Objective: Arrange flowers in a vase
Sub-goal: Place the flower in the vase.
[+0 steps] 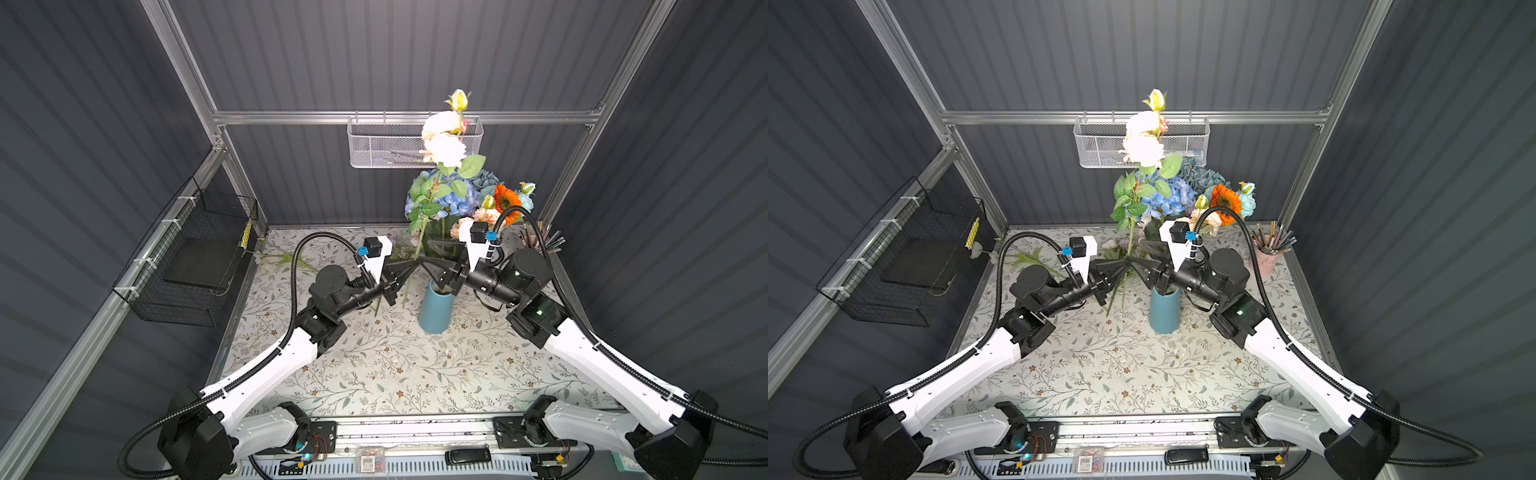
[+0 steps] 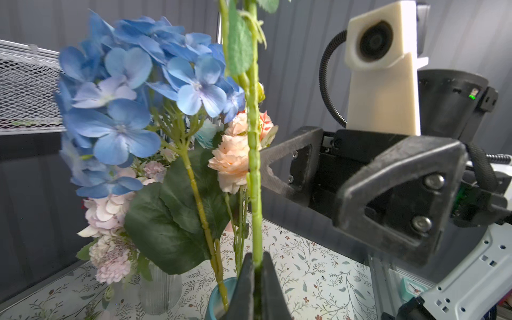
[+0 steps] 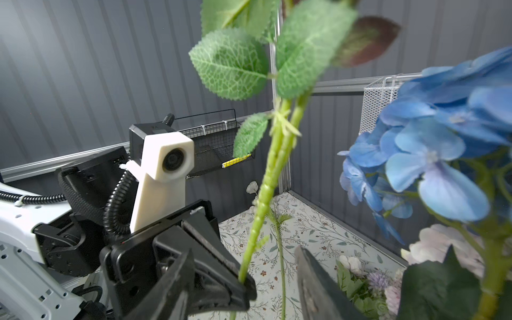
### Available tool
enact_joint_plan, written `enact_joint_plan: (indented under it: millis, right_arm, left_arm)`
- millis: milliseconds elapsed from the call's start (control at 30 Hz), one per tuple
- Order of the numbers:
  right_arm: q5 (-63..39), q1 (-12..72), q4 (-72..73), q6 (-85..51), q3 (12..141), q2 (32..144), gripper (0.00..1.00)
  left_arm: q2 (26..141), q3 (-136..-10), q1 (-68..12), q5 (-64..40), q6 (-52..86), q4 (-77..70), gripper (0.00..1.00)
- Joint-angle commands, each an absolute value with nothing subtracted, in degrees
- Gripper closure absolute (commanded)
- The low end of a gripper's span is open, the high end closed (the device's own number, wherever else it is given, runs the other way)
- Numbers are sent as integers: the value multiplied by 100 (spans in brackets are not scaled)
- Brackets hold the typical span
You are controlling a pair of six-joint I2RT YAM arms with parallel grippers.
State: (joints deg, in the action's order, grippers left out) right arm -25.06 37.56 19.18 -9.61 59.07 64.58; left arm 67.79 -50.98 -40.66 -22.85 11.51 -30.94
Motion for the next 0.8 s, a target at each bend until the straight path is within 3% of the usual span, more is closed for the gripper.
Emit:
enact_joint_plan:
  millis: [0,167,300,367,533,567,667,700,767]
  right_arm:
    - [-2733,3784,2086,-1020,6046,6547,48]
    - [-2552,3781,2092,-974,6008,6508,63]
    - [-2487,3783,2143,-950,5955,6473,91]
    - [-2453,3771,2162,-938,5933,6455,100]
    - [-2375,3771,2171,-895,5881,6452,100]
    - [-2373,3773,2170,-886,5868,6450,100]
    - [-2314,3773,2100,-826,5837,6261,100]
    - [-2295,3775,2072,-801,5835,6243,100]
    - [-2181,3776,1958,-706,5795,6177,100]
  left_arm:
    - [6916,-5321,-4198,-2429,887,-3328,100]
    - [7025,-5383,-4339,-2443,800,-3359,100]
    - [7083,-5454,-4407,-2500,752,-3299,100]
    - [7112,-5489,-4436,-2522,748,-3281,100]
    - [7138,-5499,-4478,-2517,743,-3262,99]
    - [7137,-5493,-4482,-2517,762,-3263,86]
    - [7087,-5418,-4482,-2332,918,-3400,18]
    - [7056,-5383,-4482,-2244,940,-3411,1]
    - [6963,-5306,-4474,-1940,1002,-3374,0]
